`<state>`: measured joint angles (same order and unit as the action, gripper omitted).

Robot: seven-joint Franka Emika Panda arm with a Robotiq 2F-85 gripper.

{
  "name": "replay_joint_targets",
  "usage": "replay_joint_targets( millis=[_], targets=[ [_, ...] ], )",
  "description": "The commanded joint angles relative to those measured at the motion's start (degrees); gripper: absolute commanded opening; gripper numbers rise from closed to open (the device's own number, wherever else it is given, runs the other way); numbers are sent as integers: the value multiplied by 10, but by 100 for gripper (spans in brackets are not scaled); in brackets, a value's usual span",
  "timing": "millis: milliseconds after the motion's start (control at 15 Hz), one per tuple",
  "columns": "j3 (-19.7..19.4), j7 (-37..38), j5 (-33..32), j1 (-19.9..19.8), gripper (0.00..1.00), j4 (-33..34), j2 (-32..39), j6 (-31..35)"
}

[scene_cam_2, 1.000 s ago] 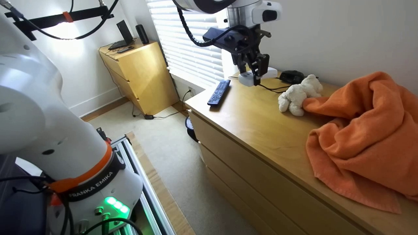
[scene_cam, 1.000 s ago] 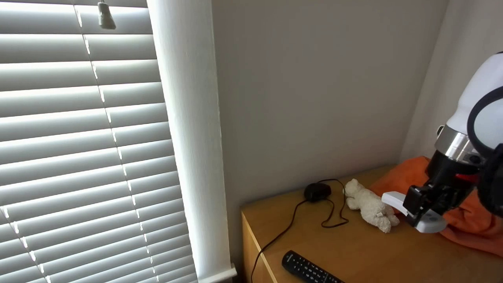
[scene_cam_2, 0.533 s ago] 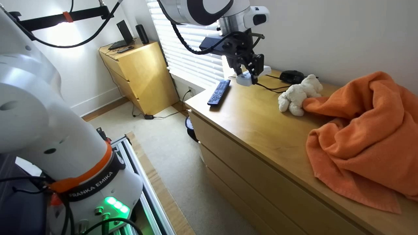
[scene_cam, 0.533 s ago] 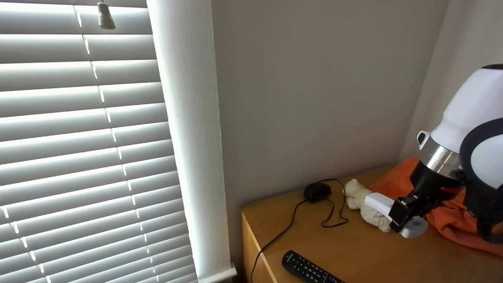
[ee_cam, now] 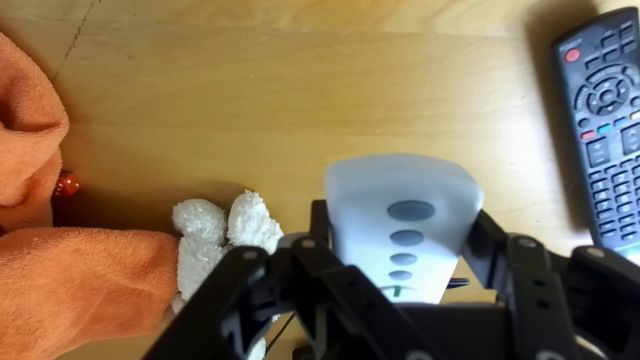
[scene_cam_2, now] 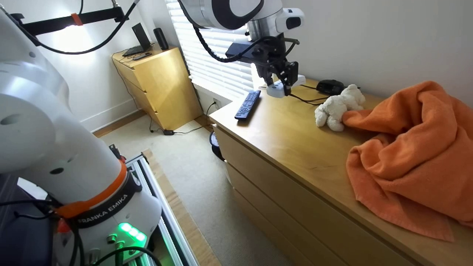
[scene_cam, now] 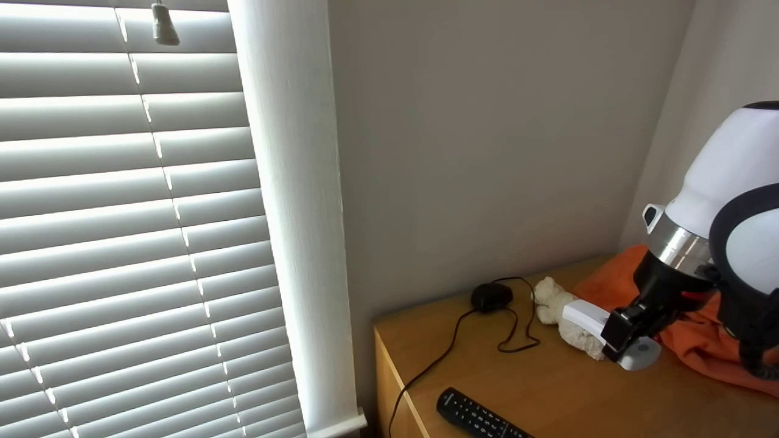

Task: Push the orange towel to the right then move the white remote control to the left.

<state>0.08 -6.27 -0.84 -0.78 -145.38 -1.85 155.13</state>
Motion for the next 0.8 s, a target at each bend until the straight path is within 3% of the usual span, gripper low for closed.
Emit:
replay_joint_targets(
  millis=[0,267,733],
  targets=[
    [8,-85,56,20,39,0,22,21],
    [30,-213,144,29,39,6,49,19],
    [63,-354,179,10,39,16,103,23]
  ],
)
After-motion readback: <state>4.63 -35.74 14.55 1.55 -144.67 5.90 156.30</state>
